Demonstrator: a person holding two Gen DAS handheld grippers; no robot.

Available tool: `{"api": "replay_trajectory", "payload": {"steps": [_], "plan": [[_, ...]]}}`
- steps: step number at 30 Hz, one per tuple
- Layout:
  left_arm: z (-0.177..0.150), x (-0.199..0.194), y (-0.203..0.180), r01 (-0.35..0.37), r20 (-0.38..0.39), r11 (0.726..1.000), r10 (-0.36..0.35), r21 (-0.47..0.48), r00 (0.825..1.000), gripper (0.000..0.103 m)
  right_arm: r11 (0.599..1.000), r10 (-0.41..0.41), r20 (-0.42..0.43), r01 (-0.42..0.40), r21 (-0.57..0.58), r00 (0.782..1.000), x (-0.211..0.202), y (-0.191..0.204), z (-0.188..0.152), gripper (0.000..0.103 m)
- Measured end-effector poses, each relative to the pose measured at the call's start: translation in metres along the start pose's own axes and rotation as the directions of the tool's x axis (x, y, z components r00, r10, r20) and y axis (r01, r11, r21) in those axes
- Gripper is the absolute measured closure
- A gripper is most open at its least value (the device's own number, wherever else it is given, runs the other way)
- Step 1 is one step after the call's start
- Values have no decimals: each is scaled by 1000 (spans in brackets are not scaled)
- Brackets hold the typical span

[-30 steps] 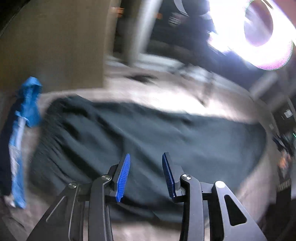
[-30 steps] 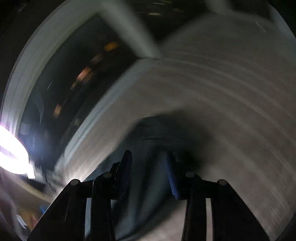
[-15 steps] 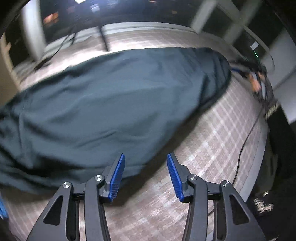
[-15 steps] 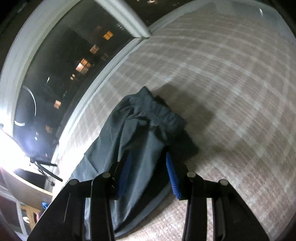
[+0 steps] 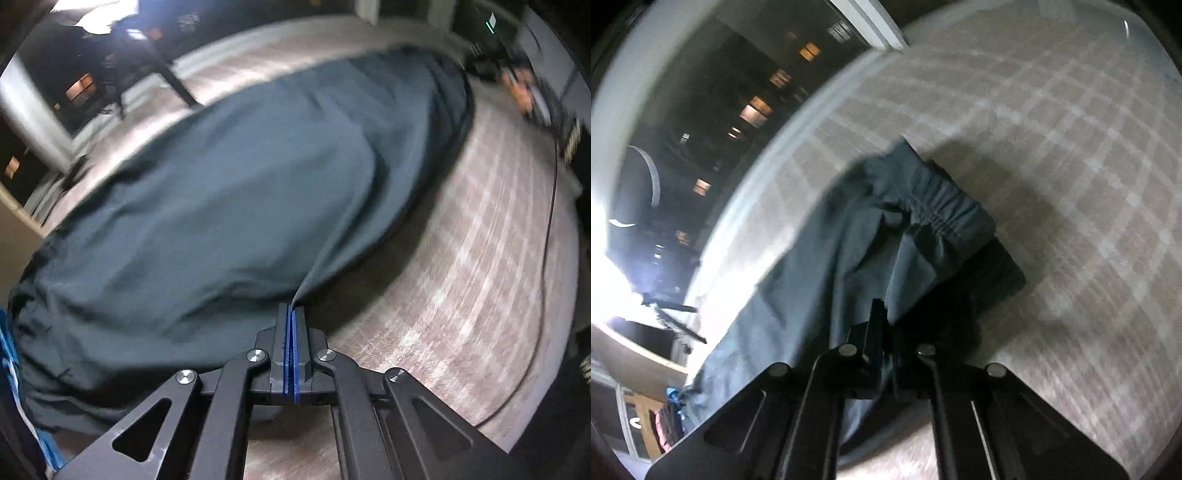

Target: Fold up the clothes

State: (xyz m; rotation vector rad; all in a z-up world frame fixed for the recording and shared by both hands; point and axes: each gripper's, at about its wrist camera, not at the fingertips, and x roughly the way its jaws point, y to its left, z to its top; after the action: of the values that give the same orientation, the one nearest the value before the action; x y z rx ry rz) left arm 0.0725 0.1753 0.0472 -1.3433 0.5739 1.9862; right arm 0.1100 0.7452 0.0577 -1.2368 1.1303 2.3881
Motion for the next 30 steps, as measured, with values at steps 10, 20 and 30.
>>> {"api": "replay_trajectory", "payload": {"steps": [10, 20, 30], "plan": [[-24, 8, 34, 30, -64, 992, -39, -123, 997, 85, 979, 56, 5, -56, 194, 998, -14, -57, -20, 60], [-20, 17, 14, 59, -64, 995, -64, -75, 996, 75, 984, -139, 141, 153, -92, 980, -14, -1, 4, 57], [-41, -16, 31, 28, -9, 989, -30, -144, 1000, 59, 828, -408, 210, 456, -326, 889, 15, 29, 34, 93]]}}
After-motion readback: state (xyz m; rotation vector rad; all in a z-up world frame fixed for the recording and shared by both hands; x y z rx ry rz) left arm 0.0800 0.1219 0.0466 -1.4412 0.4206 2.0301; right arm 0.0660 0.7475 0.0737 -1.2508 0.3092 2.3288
